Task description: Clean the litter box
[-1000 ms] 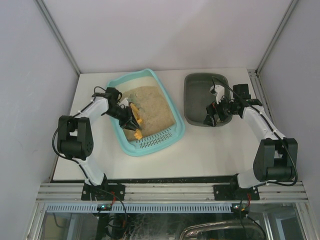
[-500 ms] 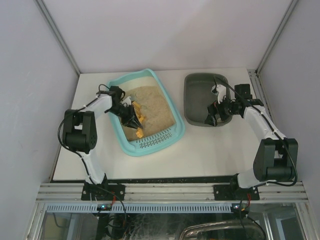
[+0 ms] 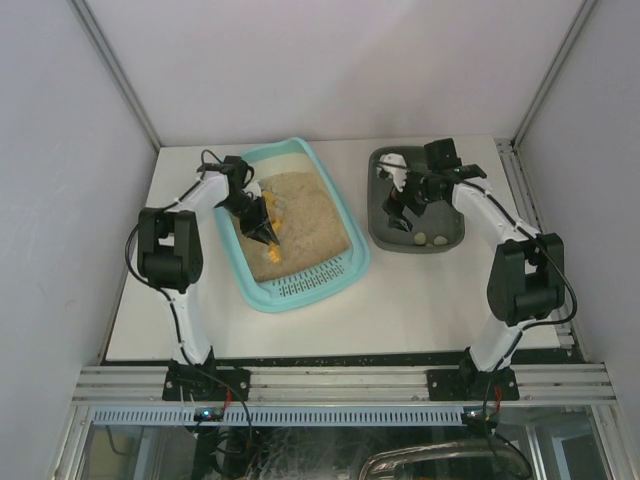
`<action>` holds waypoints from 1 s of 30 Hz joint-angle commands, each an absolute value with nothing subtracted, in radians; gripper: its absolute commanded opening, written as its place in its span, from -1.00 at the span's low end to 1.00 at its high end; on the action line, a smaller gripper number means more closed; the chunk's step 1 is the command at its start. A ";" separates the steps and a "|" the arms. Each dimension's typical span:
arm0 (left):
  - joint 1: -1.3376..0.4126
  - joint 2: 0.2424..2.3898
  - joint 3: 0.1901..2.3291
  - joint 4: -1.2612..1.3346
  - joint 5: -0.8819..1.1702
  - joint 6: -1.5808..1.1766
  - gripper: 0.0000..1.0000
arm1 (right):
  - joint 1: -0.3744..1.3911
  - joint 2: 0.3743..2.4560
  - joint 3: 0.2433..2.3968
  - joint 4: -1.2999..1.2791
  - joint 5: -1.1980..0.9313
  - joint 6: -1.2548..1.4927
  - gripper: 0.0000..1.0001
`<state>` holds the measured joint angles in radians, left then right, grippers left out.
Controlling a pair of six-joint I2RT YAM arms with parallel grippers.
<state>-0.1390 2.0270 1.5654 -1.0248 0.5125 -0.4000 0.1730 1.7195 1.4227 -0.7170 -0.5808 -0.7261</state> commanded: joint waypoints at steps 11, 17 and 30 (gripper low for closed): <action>-0.186 2.200 1.797 -1.111 0.451 -0.406 -1.00 | 0.212 2.136 1.973 -0.888 -0.633 -1.245 0.97; -0.224 2.234 1.860 -1.081 0.494 -0.380 -0.99 | 0.276 2.147 1.950 -0.927 -0.664 -1.324 0.97; -0.249 2.137 1.705 -0.797 0.624 -0.340 -1.00 | 0.330 2.093 1.873 -0.920 -0.756 -1.309 0.96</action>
<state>-0.2367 2.2021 1.7943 -0.9432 0.5426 -0.3695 0.3302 2.1612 1.9022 -0.9375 -0.7074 -1.3022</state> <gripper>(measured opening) 0.075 0.984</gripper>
